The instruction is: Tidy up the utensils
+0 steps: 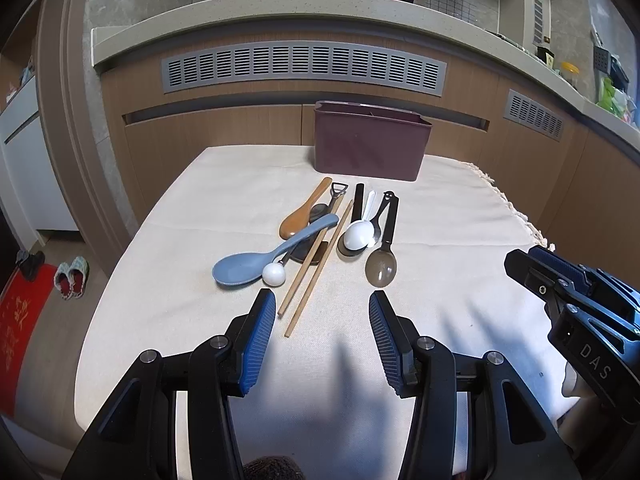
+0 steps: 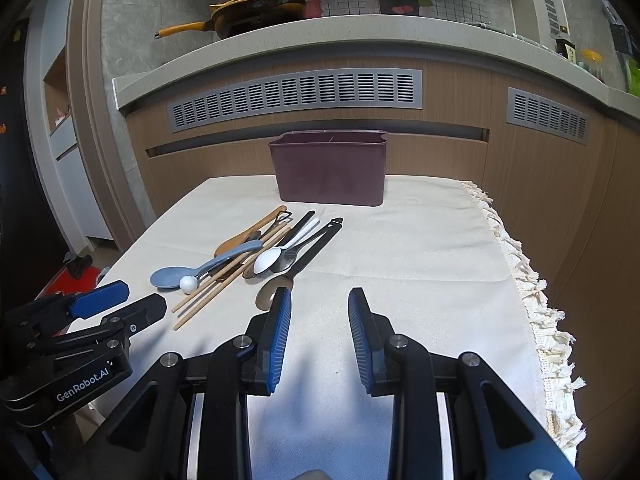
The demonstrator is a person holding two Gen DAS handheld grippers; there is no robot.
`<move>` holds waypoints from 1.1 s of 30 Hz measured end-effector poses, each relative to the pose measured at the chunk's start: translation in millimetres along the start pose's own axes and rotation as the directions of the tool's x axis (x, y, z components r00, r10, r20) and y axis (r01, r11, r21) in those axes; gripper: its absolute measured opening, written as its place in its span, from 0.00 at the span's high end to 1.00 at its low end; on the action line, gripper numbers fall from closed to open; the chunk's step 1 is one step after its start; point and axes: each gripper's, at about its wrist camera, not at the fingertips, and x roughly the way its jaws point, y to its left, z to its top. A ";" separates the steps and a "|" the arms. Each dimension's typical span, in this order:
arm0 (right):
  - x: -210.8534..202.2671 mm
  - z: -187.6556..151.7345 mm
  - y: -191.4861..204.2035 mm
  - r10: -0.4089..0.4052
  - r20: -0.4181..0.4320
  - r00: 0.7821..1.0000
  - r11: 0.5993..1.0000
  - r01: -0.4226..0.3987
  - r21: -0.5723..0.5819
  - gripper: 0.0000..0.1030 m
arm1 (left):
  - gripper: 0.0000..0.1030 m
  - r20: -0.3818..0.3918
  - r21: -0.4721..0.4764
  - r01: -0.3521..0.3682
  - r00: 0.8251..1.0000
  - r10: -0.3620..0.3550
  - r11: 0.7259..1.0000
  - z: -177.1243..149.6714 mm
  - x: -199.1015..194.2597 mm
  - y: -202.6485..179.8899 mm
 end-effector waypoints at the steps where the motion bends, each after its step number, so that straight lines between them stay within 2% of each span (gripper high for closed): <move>1: 0.1 0.0 0.1 0.001 -0.001 1.000 1.000 -0.001 0.000 0.73 | 0.52 0.000 0.000 0.000 1.000 0.000 1.000 -0.1 0.1 0.2; 33: 7.6 -1.2 -1.0 -0.003 -0.022 1.000 1.000 0.003 0.006 0.73 | 0.52 -0.017 -0.003 0.002 1.000 -0.002 1.000 -3.3 10.1 3.1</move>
